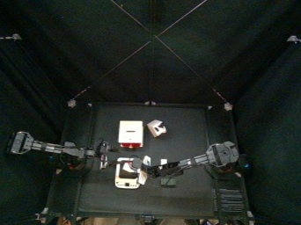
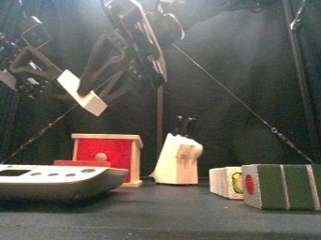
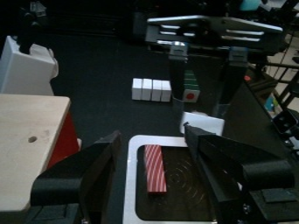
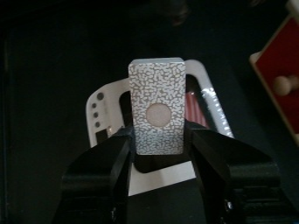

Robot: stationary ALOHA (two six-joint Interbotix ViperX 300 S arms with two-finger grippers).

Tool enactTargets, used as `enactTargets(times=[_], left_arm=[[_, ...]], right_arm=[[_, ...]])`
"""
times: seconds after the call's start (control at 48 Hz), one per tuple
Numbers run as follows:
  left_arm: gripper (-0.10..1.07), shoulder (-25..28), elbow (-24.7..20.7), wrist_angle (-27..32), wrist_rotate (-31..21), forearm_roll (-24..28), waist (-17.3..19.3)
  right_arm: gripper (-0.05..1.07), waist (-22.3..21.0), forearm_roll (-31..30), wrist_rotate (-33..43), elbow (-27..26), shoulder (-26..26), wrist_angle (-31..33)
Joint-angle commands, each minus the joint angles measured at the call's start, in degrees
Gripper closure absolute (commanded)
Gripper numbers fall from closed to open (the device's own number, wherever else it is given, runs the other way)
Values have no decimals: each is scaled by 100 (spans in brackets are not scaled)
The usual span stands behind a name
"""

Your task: Put rice on stove

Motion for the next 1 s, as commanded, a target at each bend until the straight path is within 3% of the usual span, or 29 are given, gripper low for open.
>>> enactTargets(times=[0.0, 0.208, 0.5, 0.979], left_arm=[[5, 9, -53, -18, 9, 0, 9], [5, 9, -53, -18, 9, 0, 9], [5, 9, -44, -18, 9, 0, 9], [5, 9, -35, -18, 18, 0, 9]], right_arm=[[35, -18, 422, -237, -158, -114, 132], [34, -44, 1318, -1336, -352, 26, 325], [34, -70, 2127, -2426, -694, 360, 448], [34, -158, 2672, -3041, -1037, 773, 958]])
